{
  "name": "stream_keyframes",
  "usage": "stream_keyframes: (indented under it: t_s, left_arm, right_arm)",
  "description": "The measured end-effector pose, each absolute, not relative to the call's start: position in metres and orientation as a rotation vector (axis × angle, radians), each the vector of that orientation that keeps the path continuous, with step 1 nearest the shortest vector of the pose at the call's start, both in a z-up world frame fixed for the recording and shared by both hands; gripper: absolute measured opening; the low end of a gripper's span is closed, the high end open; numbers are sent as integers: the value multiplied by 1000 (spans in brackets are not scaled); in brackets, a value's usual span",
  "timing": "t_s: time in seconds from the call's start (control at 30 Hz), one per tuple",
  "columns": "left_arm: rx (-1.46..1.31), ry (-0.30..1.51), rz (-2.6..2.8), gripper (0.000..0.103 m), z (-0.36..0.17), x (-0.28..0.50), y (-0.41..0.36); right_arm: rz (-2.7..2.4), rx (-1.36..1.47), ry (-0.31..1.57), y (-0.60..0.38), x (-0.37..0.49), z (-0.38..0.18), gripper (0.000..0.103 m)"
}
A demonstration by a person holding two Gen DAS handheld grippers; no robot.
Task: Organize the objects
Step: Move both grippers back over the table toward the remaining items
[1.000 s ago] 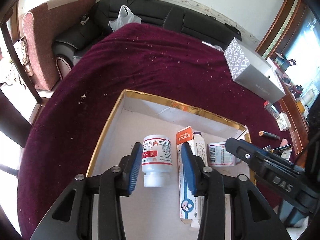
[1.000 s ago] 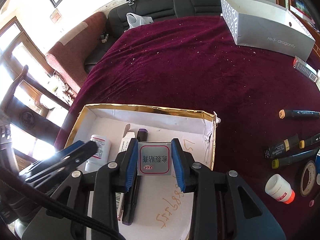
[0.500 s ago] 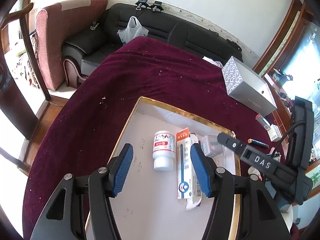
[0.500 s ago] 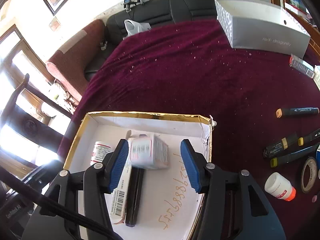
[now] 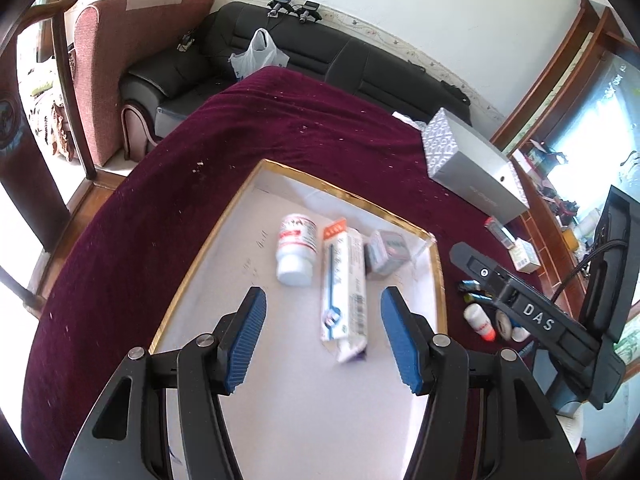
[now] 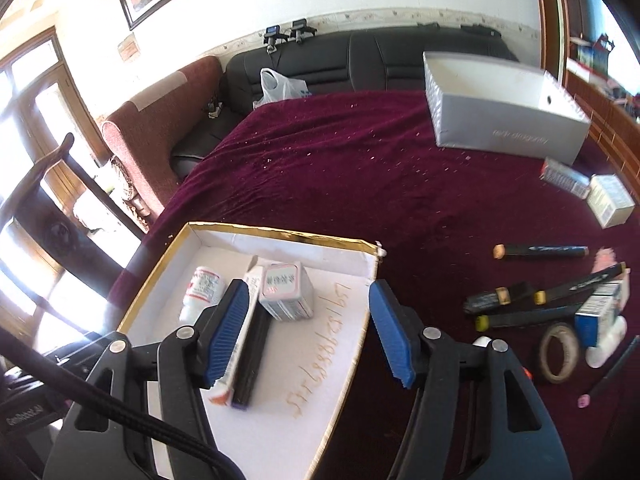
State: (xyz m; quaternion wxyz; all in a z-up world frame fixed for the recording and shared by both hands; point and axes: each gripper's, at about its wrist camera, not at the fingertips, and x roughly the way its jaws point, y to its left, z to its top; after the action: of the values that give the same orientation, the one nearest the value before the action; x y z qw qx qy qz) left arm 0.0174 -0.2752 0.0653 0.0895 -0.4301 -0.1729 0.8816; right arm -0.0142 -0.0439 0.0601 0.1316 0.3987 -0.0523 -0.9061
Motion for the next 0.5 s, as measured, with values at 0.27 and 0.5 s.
stream_keyframes:
  t_s: [0.27, 0.5]
  left_arm:
    - [-1239, -549, 2628, 54, 67, 55, -260]
    - [-1268, -526, 2604, 54, 63, 70, -239]
  right_arm:
    - [-2762, 1018, 14, -24, 24, 76, 74]
    - [-2824, 926, 80, -3, 47, 85, 77]
